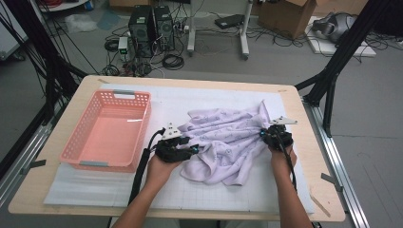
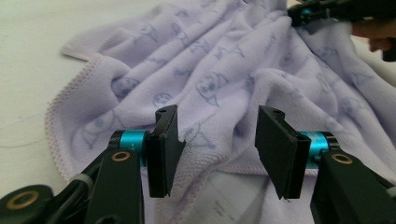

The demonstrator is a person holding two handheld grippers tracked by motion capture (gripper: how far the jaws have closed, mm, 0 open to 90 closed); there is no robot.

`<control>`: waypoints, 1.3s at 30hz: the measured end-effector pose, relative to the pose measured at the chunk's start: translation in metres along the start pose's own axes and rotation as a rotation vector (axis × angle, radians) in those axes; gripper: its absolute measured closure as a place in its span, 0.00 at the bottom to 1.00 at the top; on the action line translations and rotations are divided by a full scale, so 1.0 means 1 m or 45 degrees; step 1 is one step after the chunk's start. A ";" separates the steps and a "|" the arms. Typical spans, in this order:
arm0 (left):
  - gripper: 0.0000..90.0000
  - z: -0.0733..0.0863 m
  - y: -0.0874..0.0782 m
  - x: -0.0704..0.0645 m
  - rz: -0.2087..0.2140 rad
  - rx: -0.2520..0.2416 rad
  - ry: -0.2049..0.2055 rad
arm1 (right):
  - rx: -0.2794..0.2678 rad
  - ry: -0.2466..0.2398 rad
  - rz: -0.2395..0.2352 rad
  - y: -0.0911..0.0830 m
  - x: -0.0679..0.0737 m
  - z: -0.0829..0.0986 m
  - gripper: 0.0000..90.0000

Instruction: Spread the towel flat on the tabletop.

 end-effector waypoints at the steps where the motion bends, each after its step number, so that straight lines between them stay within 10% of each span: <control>1: 0.55 0.001 0.000 -0.002 0.020 0.006 -0.004 | -0.004 0.008 -0.005 -0.001 -0.001 0.000 0.89; 12: 0.44 0.013 0.020 -0.039 0.206 0.155 0.042 | -0.217 -0.022 -0.123 -0.067 0.013 0.003 0.70; 18: 0.43 0.018 0.034 -0.062 0.159 0.186 0.187 | -0.218 -0.052 -0.200 -0.092 0.019 0.020 0.69; 21: 0.70 0.020 0.038 -0.069 0.084 0.188 0.296 | -0.185 -0.043 -0.236 -0.095 0.020 0.028 0.69; 23: 0.86 0.017 0.039 -0.063 0.091 0.177 0.253 | -0.175 -0.019 -0.251 -0.095 0.019 0.030 0.69; 30: 0.87 0.002 0.023 -0.015 -0.061 0.020 -0.002 | -0.092 -0.002 -0.317 -0.090 0.022 0.038 0.64; 39: 0.88 -0.006 0.011 0.026 -0.289 -0.035 -0.029 | 0.036 -0.110 -0.435 -0.069 0.062 0.041 0.55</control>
Point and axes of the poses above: each handheld gripper's, and its own axes: y roughly forward along the jaws, z roughly out of its underside, x roughly to its left, the point moved 1 cm from there along y, roughly forward along the jaws, and after that the axes turned 11 degrees about -x, right-handed, at the moved point
